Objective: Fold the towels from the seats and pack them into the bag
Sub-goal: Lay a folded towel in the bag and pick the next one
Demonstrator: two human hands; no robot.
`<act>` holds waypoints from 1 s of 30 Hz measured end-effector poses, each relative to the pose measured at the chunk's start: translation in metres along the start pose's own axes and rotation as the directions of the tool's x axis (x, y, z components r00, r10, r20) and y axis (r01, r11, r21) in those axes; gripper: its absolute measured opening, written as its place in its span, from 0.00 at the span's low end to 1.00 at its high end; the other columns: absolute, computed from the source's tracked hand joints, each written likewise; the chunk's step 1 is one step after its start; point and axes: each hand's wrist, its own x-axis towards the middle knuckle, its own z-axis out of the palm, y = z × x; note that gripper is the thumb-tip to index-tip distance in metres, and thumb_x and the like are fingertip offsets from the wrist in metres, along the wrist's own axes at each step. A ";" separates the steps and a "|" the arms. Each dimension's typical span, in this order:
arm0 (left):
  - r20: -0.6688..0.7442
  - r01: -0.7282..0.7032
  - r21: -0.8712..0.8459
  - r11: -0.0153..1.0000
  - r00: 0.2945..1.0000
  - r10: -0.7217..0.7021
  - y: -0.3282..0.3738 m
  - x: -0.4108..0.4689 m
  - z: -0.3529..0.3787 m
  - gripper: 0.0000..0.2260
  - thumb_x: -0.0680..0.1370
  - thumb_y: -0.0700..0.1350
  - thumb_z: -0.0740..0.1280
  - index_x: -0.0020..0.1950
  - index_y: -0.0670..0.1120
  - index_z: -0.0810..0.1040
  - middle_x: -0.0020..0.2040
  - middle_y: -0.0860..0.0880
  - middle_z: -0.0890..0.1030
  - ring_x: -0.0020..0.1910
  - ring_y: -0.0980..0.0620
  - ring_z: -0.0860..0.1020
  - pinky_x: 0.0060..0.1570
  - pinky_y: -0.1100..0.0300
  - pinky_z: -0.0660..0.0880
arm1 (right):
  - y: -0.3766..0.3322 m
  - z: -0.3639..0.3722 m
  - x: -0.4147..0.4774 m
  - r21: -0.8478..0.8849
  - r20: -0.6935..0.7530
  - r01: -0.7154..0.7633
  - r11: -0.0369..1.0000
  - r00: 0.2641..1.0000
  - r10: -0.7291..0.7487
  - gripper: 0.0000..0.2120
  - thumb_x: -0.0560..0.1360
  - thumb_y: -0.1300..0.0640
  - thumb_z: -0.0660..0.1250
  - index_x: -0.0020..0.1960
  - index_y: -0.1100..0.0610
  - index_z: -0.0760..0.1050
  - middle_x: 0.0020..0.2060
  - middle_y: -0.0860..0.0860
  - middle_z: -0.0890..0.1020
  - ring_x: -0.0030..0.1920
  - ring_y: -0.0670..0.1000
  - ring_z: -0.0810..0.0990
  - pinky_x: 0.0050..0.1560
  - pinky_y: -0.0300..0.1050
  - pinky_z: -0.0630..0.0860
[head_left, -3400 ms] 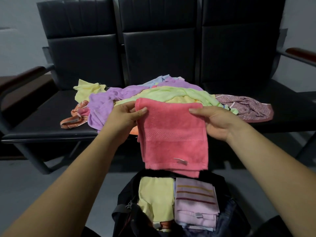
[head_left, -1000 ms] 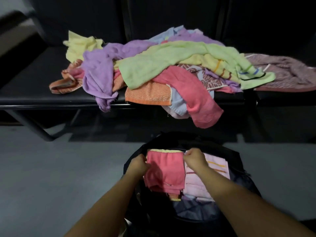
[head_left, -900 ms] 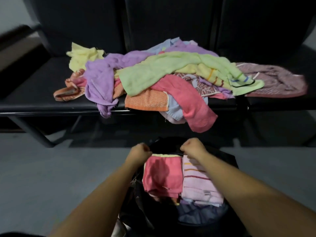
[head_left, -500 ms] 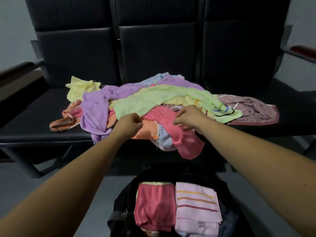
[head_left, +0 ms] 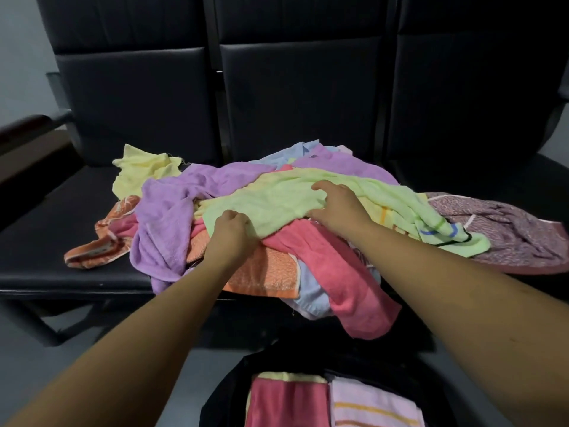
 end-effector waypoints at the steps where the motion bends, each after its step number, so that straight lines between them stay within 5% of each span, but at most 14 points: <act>1: -0.025 -0.018 0.006 1.000 1.000 0.018 -0.004 0.001 0.002 0.11 0.76 0.39 0.70 0.57 0.36 0.79 0.58 0.38 0.75 0.60 0.38 0.72 0.56 0.52 0.68 | 0.001 0.004 0.003 -0.034 0.032 0.005 0.999 0.999 -0.004 0.27 0.75 0.55 0.72 0.73 0.50 0.71 0.65 0.56 0.71 0.59 0.56 0.78 0.55 0.43 0.72; 4: -0.071 -0.051 -0.015 0.999 0.996 0.050 -0.013 0.005 0.002 0.08 0.76 0.40 0.72 0.54 0.41 0.81 0.57 0.41 0.77 0.58 0.40 0.73 0.51 0.56 0.66 | 0.003 0.014 0.011 -0.140 0.068 -0.029 0.990 0.997 0.038 0.19 0.77 0.54 0.71 0.67 0.49 0.76 0.63 0.55 0.68 0.55 0.60 0.80 0.58 0.49 0.77; 7: -0.180 -0.097 -0.105 0.990 0.981 0.077 -0.006 0.006 -0.012 0.05 0.79 0.45 0.71 0.51 0.43 0.81 0.50 0.45 0.80 0.51 0.44 0.76 0.45 0.56 0.66 | 0.002 0.015 0.016 -0.153 -0.011 -0.062 0.986 0.998 0.061 0.08 0.77 0.56 0.71 0.57 0.51 0.82 0.61 0.55 0.72 0.53 0.58 0.79 0.49 0.45 0.73; 14: -0.378 -0.206 -0.266 0.942 0.921 0.094 0.041 -0.005 -0.075 0.04 0.83 0.45 0.65 0.52 0.46 0.78 0.40 0.52 0.79 0.39 0.55 0.75 0.39 0.56 0.68 | -0.027 -0.037 0.004 0.157 -0.265 0.088 0.984 0.963 -0.044 0.03 0.78 0.60 0.63 0.47 0.54 0.74 0.49 0.51 0.78 0.52 0.54 0.76 0.53 0.48 0.73; 18: -0.376 -0.230 -0.357 0.905 0.923 0.087 0.068 -0.009 -0.112 0.03 0.82 0.45 0.67 0.51 0.47 0.79 0.38 0.55 0.78 0.38 0.60 0.75 0.35 0.65 0.67 | -0.054 -0.096 -0.018 0.255 -0.324 0.154 0.954 0.944 -0.065 0.03 0.81 0.57 0.61 0.48 0.54 0.72 0.33 0.45 0.73 0.35 0.45 0.71 0.36 0.42 0.66; 25: -0.217 -0.297 -0.143 0.944 0.940 0.263 0.110 -0.049 -0.186 0.05 0.80 0.44 0.68 0.53 0.46 0.83 0.40 0.52 0.81 0.44 0.48 0.79 0.37 0.62 0.67 | -0.097 -0.212 -0.087 0.315 -0.419 0.197 0.928 0.906 -0.050 0.04 0.78 0.58 0.63 0.48 0.55 0.76 0.39 0.47 0.77 0.41 0.46 0.74 0.41 0.44 0.71; 30: -0.148 -0.242 -0.570 0.785 0.970 0.191 0.143 -0.094 -0.230 0.05 0.82 0.45 0.66 0.49 0.47 0.80 0.41 0.46 0.81 0.41 0.46 0.79 0.44 0.45 0.81 | -0.115 -0.266 -0.142 0.280 -0.312 0.111 0.953 0.950 -0.019 0.05 0.76 0.59 0.65 0.45 0.56 0.79 0.42 0.51 0.80 0.44 0.50 0.77 0.42 0.45 0.73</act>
